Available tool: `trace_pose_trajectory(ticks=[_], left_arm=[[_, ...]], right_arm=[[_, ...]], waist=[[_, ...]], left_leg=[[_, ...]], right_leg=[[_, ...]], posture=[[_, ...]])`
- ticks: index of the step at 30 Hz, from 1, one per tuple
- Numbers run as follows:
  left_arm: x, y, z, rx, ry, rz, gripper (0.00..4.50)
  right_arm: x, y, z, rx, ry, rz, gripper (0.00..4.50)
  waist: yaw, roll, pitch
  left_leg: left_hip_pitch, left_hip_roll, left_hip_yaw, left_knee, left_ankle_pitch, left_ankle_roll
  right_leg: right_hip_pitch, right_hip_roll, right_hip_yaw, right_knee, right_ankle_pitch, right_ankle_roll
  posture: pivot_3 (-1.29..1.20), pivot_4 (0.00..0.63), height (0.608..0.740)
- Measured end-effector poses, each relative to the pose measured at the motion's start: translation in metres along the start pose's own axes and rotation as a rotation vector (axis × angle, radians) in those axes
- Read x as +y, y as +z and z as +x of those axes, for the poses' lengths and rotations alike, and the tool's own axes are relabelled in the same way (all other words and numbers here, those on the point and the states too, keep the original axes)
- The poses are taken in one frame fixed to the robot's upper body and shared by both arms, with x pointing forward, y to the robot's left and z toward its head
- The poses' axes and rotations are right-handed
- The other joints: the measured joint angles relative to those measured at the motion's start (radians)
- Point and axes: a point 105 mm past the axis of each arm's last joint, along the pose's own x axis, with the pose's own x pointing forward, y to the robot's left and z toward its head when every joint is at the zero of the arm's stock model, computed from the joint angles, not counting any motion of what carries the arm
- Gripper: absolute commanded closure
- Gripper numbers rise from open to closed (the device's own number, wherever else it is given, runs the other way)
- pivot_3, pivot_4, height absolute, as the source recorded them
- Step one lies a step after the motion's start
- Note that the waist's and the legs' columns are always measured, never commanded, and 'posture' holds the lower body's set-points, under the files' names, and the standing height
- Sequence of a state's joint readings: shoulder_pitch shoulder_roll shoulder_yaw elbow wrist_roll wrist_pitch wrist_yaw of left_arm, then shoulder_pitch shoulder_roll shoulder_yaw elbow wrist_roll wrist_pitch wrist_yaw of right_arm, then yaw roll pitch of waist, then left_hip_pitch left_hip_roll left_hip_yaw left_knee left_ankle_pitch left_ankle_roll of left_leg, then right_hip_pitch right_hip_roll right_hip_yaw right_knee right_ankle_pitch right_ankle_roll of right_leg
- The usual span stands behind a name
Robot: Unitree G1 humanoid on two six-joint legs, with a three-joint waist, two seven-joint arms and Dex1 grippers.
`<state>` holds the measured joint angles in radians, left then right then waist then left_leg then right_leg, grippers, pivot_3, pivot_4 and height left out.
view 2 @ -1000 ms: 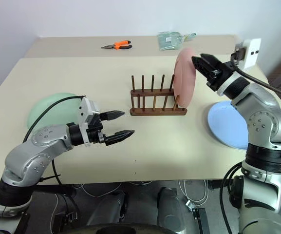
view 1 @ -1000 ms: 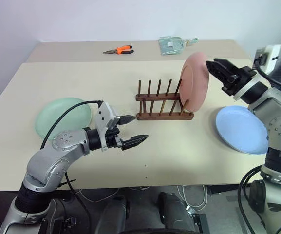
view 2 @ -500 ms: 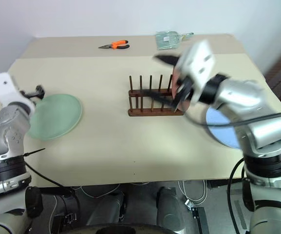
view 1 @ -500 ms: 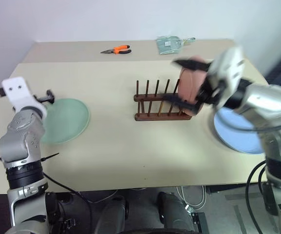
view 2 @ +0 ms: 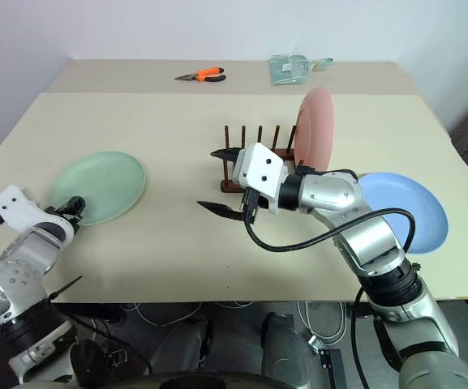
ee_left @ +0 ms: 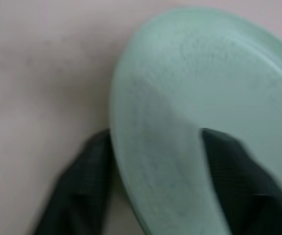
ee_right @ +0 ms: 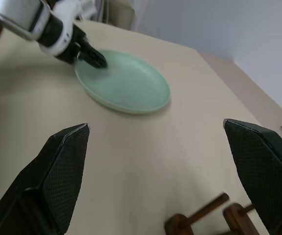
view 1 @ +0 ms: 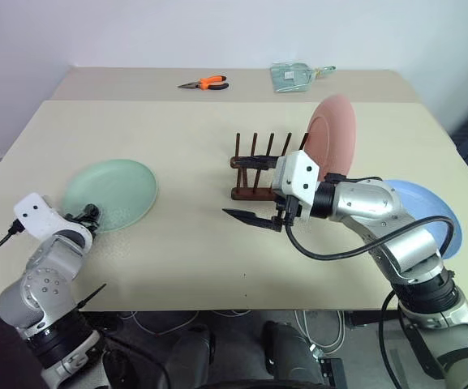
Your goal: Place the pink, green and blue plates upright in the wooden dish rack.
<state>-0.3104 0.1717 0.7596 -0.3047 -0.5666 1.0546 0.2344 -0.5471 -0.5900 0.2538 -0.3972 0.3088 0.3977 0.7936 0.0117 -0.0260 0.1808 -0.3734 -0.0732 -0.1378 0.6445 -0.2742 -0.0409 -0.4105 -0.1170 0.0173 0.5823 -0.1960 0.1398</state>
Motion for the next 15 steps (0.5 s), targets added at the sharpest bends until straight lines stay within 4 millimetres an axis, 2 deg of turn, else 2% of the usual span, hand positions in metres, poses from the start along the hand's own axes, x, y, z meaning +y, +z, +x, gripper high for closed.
trace_pose_trajectory(ticks=[2,3,5,7,9,10,11,13,15], left_arm=[[-0.010,0.004,0.001,-0.027,-0.050,0.012,4.22],[-0.021,0.008,0.001,-0.047,-0.098,0.027,4.48],[-0.060,0.019,-0.004,-0.100,-0.253,0.108,4.48],[-0.108,0.033,-0.017,-0.166,-0.428,0.186,4.48],[-0.159,0.049,-0.040,-0.250,-0.615,0.230,4.48],[-0.177,0.055,-0.052,-0.284,-0.690,0.247,4.48],[-0.192,0.059,-0.063,-0.309,-0.753,0.262,4.48],[-0.208,0.059,-0.074,-0.318,-0.820,0.294,4.48],[-0.221,0.056,-0.080,-0.303,-0.863,0.304,4.50]], right_arm=[[-0.001,-0.003,0.000,0.014,-0.005,0.000,0.00],[-0.001,-0.004,0.000,0.018,-0.005,0.000,0.00],[-0.003,-0.004,-0.001,0.028,-0.010,-0.015,0.00],[-0.006,-0.004,0.000,0.042,-0.027,-0.066,0.00],[-0.010,-0.003,0.002,0.055,-0.048,-0.144,0.00],[-0.013,-0.002,0.004,0.059,-0.055,-0.187,0.00],[-0.015,-0.002,0.006,0.068,-0.065,-0.233,0.00],[-0.023,-0.007,0.009,0.100,-0.098,-0.321,0.00],[-0.035,-0.018,0.012,0.153,-0.145,-0.398,0.55]], waist=[[0.002,0.000,0.000],[0.004,0.000,0.000],[0.005,-0.001,0.000],[0.003,-0.001,0.000],[0.000,-0.001,0.000],[-0.004,-0.001,0.000],[-0.010,0.000,0.000],[-0.024,0.000,0.000],[-0.028,0.000,0.000]], left_leg=[[0.000,0.000,0.000,0.000,0.000,0.000],[-0.001,0.000,0.000,0.000,0.000,0.000],[-0.001,0.000,-0.001,0.001,0.000,0.000],[-0.001,-0.001,0.000,0.001,0.000,0.000],[-0.001,-0.001,0.000,0.000,0.000,0.000],[0.000,-0.001,0.001,0.000,0.000,0.000],[0.001,0.000,0.002,-0.002,0.000,0.000],[0.001,0.000,0.002,-0.003,0.001,-0.001],[0.001,0.001,0.002,-0.004,0.002,-0.002]], right_leg=[[0.000,0.000,0.000,0.000,0.000,0.000],[0.000,0.000,0.000,0.000,0.000,0.000],[0.001,0.000,0.000,-0.001,0.000,0.000],[0.001,0.000,0.000,-0.002,0.000,-0.001],[0.001,0.000,0.000,-0.002,0.000,0.000],[0.001,0.000,0.001,-0.002,0.000,0.000],[0.000,0.000,0.001,-0.002,0.000,0.000],[0.000,0.000,0.001,-0.001,0.000,0.000],[-0.001,0.000,0.001,-0.001,0.000,0.000]], posture=[[0.00,0.150,0.740],[0.00,0.150,0.740],[0.00,0.150,0.740],[0.00,0.150,0.740],[0.00,0.150,0.740],[0.00,0.150,0.740],[0.00,0.150,0.740],[0.00,0.150,0.740],[0.00,0.150,0.740]])
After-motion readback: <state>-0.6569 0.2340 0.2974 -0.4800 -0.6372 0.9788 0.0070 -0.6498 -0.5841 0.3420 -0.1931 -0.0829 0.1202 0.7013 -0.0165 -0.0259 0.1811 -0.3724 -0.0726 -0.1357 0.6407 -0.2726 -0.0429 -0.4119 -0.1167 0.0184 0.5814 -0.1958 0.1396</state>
